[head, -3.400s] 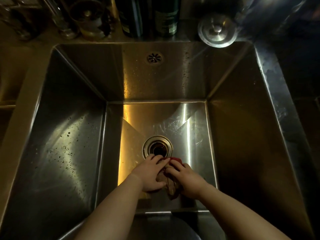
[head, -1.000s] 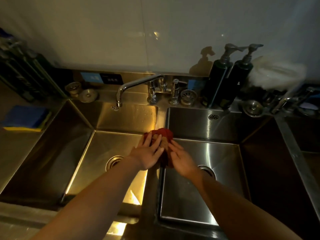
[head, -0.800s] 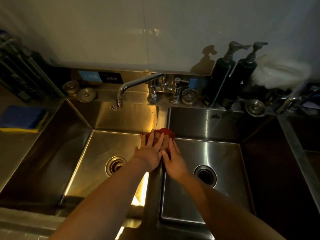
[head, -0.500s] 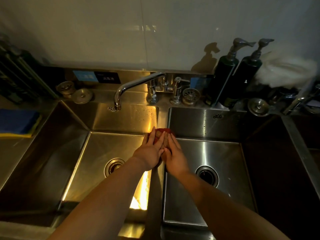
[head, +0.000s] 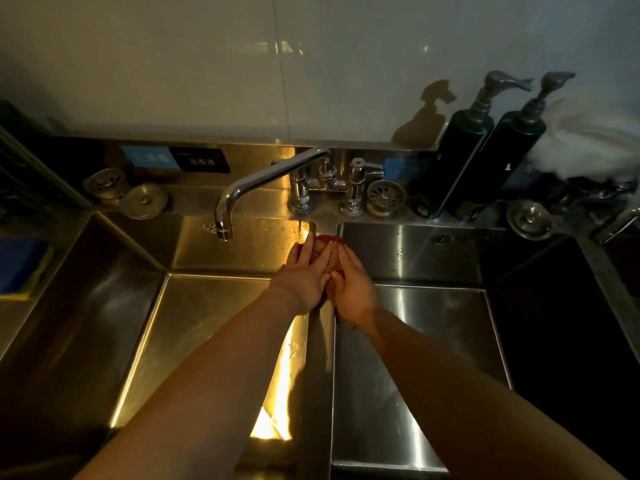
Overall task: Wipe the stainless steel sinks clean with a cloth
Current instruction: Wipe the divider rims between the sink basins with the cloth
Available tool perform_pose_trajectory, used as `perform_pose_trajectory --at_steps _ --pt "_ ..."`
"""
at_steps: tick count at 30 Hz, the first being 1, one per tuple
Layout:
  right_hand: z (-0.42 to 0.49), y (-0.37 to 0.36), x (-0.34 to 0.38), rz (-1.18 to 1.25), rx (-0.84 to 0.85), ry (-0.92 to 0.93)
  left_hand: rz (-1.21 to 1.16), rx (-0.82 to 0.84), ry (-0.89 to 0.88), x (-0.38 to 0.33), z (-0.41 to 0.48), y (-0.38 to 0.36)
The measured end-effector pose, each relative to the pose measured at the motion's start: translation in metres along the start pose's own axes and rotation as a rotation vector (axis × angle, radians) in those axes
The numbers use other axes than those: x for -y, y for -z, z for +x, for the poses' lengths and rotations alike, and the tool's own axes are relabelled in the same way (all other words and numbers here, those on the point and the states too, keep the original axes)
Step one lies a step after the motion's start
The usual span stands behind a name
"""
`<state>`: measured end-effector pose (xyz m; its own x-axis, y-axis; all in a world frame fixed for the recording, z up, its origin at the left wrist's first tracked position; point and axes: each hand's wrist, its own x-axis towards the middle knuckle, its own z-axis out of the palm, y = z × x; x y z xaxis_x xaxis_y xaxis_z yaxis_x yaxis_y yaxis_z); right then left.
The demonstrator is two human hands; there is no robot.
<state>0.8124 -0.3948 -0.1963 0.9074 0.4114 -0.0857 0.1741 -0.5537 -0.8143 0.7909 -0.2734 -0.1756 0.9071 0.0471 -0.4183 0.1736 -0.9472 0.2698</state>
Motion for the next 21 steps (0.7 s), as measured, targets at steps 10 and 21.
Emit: perform_pose_trajectory --at_steps 10,21 --pt "-0.016 0.002 0.004 0.139 -0.069 -0.196 -0.089 -0.023 0.021 -0.008 -0.016 -0.005" --pt "-0.076 -0.007 0.007 0.196 -0.061 -0.249 -0.083 -0.016 0.015 -0.014 -0.066 -0.031"
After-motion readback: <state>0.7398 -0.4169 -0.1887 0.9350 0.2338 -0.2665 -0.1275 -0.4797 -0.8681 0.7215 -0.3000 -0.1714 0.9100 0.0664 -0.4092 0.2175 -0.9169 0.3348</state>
